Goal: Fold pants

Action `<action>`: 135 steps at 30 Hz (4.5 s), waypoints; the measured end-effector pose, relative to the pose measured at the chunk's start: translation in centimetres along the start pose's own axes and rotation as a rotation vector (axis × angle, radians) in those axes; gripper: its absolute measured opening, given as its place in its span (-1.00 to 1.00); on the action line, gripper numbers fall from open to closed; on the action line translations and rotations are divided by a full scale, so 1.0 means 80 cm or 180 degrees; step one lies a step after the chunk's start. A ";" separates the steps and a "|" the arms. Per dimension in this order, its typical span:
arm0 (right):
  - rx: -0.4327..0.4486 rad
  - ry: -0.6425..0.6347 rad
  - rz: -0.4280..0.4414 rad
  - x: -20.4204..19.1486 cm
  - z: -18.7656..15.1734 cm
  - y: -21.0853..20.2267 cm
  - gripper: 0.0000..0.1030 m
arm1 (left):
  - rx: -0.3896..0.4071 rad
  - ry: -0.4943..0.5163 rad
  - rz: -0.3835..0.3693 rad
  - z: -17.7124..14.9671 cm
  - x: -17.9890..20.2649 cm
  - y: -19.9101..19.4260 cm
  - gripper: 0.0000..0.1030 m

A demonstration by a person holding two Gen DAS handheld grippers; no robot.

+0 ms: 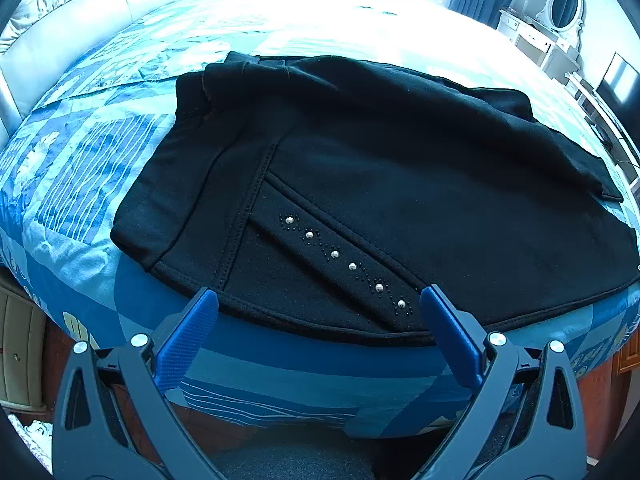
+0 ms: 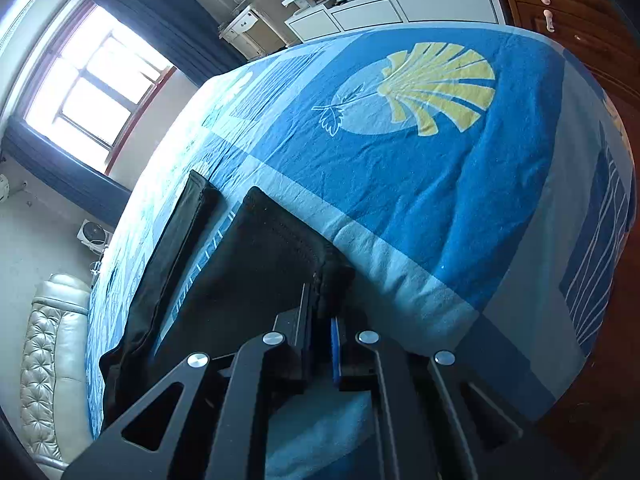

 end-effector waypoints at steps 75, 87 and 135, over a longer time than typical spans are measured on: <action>-0.0981 -0.4703 0.1096 -0.666 -0.151 0.111 -0.83 | -0.0816 -0.0105 -0.1712 0.368 -0.097 0.107 -0.38; -0.0391 -0.4898 0.0836 -0.560 -0.268 0.013 -0.83 | -0.0572 0.0142 -0.1619 0.234 -0.129 0.000 -0.38; -0.1449 -0.1861 0.1840 -0.418 -0.336 -0.004 -0.08 | -0.0680 -0.1989 -0.1631 0.061 -0.180 0.017 0.27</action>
Point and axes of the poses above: each gripper's, at about its wrist camera, not at the fingertips, and y roughly the way its jaws point, x to its right, z to its top, the point moved 2 cm from there along y, roughly the way its jaws point, and after that the axes turned 12 degrees about -y, right-handed, at the moved point
